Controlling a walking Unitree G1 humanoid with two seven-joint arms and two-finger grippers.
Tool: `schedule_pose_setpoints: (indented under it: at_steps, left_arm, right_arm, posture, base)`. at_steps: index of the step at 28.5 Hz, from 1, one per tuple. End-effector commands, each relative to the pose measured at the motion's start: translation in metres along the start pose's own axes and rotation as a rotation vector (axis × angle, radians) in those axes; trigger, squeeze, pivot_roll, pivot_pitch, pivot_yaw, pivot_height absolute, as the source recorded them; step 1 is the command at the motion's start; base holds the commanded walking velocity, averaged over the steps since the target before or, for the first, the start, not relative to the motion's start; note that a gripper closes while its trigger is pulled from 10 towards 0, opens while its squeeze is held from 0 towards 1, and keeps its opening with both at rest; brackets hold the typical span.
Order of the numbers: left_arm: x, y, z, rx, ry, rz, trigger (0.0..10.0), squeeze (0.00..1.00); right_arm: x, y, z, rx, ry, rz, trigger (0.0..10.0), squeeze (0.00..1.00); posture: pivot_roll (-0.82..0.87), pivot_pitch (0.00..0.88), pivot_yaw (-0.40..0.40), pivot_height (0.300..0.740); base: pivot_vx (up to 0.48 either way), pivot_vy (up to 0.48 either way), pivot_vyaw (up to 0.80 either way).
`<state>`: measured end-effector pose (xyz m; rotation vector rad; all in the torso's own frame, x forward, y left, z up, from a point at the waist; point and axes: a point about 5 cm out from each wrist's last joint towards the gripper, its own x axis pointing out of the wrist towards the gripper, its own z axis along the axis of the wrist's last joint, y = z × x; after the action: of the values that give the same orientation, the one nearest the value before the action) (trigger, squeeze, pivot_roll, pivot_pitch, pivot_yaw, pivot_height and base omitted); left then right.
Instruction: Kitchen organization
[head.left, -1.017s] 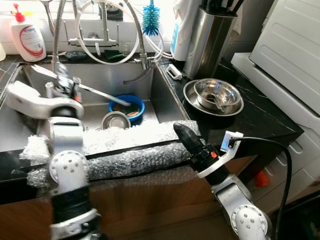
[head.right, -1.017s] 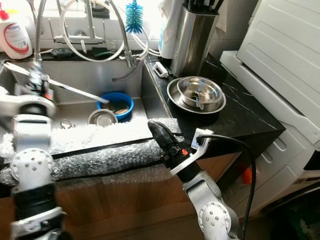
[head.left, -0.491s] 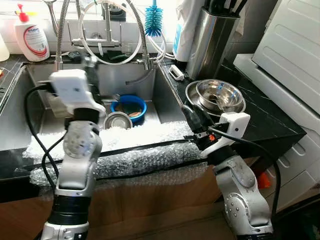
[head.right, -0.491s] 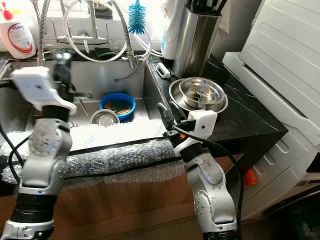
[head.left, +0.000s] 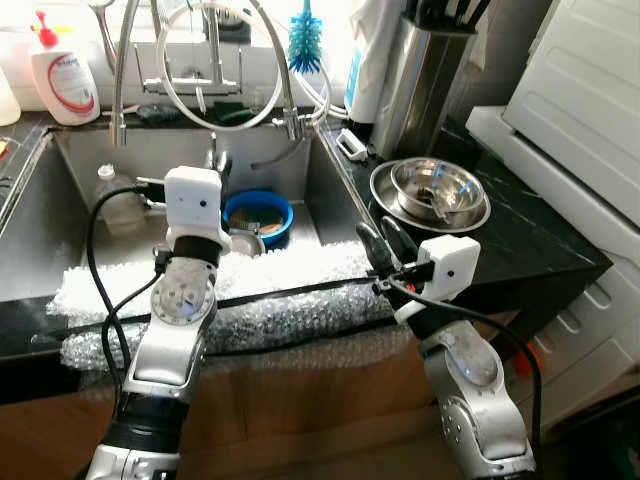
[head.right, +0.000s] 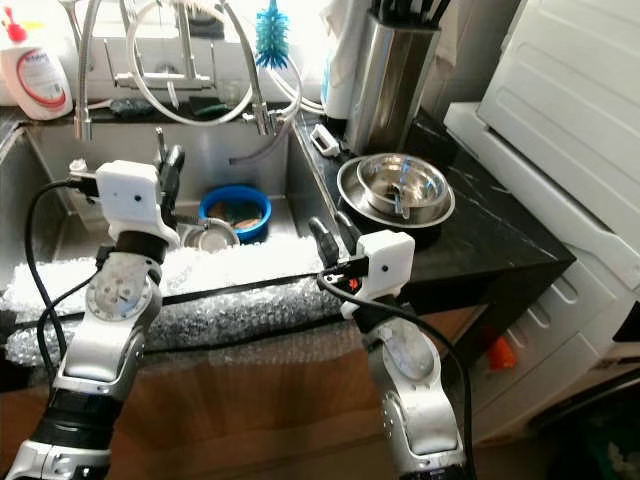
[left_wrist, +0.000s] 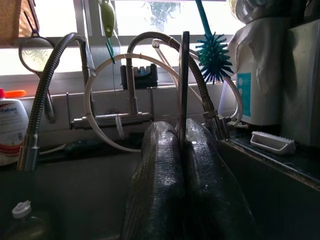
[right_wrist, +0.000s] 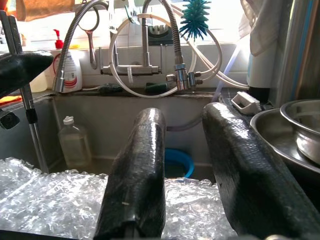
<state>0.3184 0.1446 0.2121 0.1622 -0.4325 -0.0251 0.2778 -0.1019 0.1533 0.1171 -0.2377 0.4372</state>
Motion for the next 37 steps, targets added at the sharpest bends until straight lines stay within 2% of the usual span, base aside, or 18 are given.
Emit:
schedule_pose_setpoints:
  at_steps: [1, 6, 8, 14, 18, 21, 27, 34, 35, 36, 37]
  left_arm:
    - [0.004, 0.000, -0.002, 0.030, 0.040, 0.006, 10.0, 0.00]
    - [0.008, 0.005, -0.009, 0.068, 0.121, 0.013, 10.0, 0.00]
    - [0.007, 0.008, -0.019, 0.106, 0.174, 0.009, 10.0, 0.00]
    - [0.003, 0.014, -0.027, 0.103, 0.224, 0.045, 10.0, 0.00]
    - [0.000, 0.015, -0.034, 0.063, 0.266, 0.078, 10.0, 0.00]
    - [-0.001, 0.018, -0.036, 0.043, 0.275, 0.120, 10.0, 0.00]
    - [-0.002, 0.018, -0.036, 0.033, 0.278, 0.124, 10.0, 0.00]
    - [-0.002, 0.015, -0.037, 0.022, 0.287, 0.110, 10.0, 0.00]
    - [-0.002, 0.015, -0.037, 0.022, 0.287, 0.106, 10.0, 0.09]
    - [-0.002, 0.015, -0.037, 0.022, 0.287, 0.106, 10.0, 0.09]
    - [-0.002, 0.015, -0.037, 0.018, 0.288, 0.108, 10.0, 1.00]
  right_arm:
    - [0.000, -0.003, -0.001, -0.022, 0.003, -0.012, 10.0, 0.00]
    - [0.001, -0.005, 0.001, -0.030, -0.005, -0.027, 10.0, 0.00]
    - [-0.001, -0.009, -0.006, -0.040, 0.024, -0.050, 10.0, 0.00]
    - [-0.004, -0.010, -0.011, -0.041, 0.043, -0.060, 10.0, 0.00]
    - [-0.006, -0.015, -0.018, -0.051, 0.084, -0.091, 10.0, 0.00]
    - [-0.007, -0.023, -0.017, -0.049, 0.080, -0.152, 10.0, 0.00]
    - [-0.008, -0.040, -0.014, -0.032, 0.070, -0.280, 10.0, 0.00]
    - [-0.010, -0.047, -0.018, -0.009, 0.092, -0.341, 10.0, 0.00]
    - [-0.010, -0.047, -0.018, -0.007, 0.094, -0.344, 10.0, 0.00]
    - [-0.010, -0.047, -0.018, -0.007, 0.094, -0.344, 10.0, 0.00]
    - [-0.010, -0.048, -0.019, -0.009, 0.097, -0.351, 10.0, 0.00]
  posture:
    - [0.00, 0.000, -0.094, 0.740]
    - [0.00, 0.000, -0.091, 0.740]
    - [0.00, 0.000, -0.087, 0.740]
    - [0.00, 0.000, -0.087, 0.740]
    - [0.00, 0.000, -0.087, 0.740]
    - [0.00, 0.000, -0.087, 0.740]
    - [0.00, 0.000, -0.085, 0.740]
    - [0.00, 0.000, -0.084, 0.740]
    - [-0.01, 0.000, -0.084, 0.740]
    - [-0.01, 0.000, -0.084, 0.740]
    - [0.00, 0.000, -0.086, 0.740]
  base:
    - [0.000, 0.000, 0.00]
    - [0.000, 0.000, 0.00]
    - [0.000, 0.000, 0.00]
    - [0.000, 0.000, 0.00]
    - [0.000, 0.000, 0.00]
    - [0.000, 0.000, 0.00]
    - [0.000, 0.000, 0.00]
    - [0.000, 0.000, 0.00]
    - [0.000, 0.000, 0.00]
    - [0.000, 0.000, 0.00]
    - [0.000, 0.000, 0.00]
